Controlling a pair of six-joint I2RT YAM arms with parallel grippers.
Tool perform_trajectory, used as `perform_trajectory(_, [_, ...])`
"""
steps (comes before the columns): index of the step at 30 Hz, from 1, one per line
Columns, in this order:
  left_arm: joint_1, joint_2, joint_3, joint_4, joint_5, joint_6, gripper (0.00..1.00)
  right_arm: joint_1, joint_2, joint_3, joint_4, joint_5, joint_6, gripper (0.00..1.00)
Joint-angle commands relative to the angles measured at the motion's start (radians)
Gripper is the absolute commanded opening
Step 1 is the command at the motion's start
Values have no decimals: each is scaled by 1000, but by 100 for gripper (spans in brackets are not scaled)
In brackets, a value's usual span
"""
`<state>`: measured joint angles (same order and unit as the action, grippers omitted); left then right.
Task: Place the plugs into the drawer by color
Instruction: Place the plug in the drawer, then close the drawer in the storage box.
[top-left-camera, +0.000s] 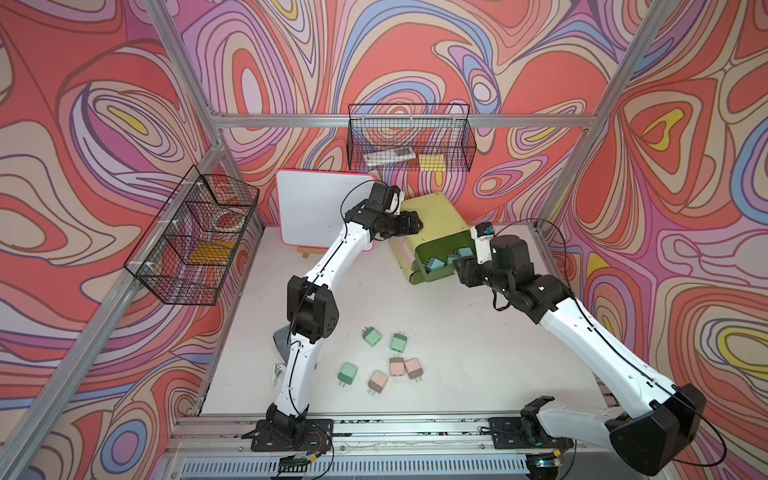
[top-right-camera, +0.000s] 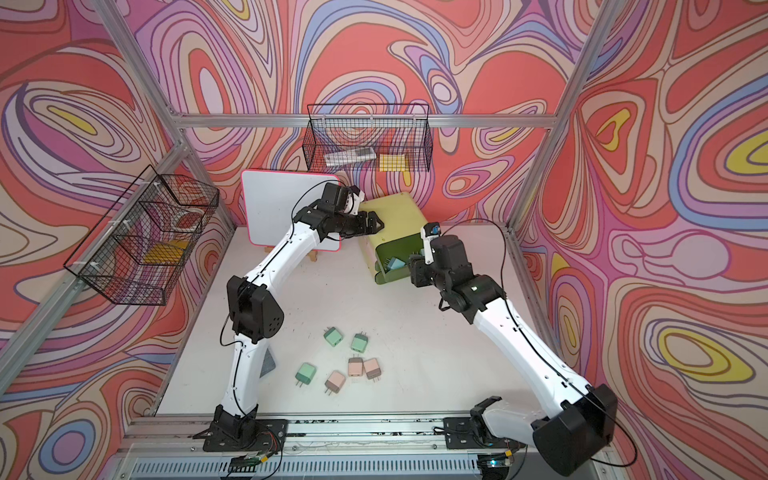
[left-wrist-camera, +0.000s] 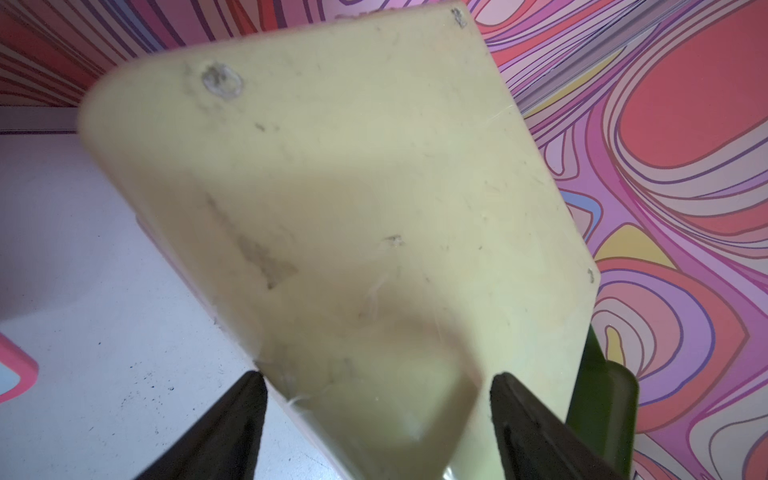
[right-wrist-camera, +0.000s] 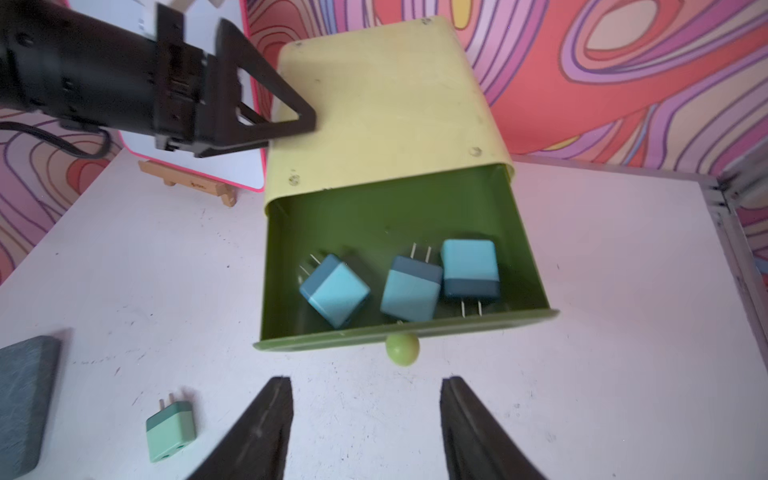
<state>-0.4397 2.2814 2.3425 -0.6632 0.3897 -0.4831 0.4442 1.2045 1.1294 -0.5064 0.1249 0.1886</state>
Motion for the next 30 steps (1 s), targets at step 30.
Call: perform_trajectory(30, [-10, -36, 16, -36, 4, 17, 82, -2, 183, -152, 343, 60, 61, 53])
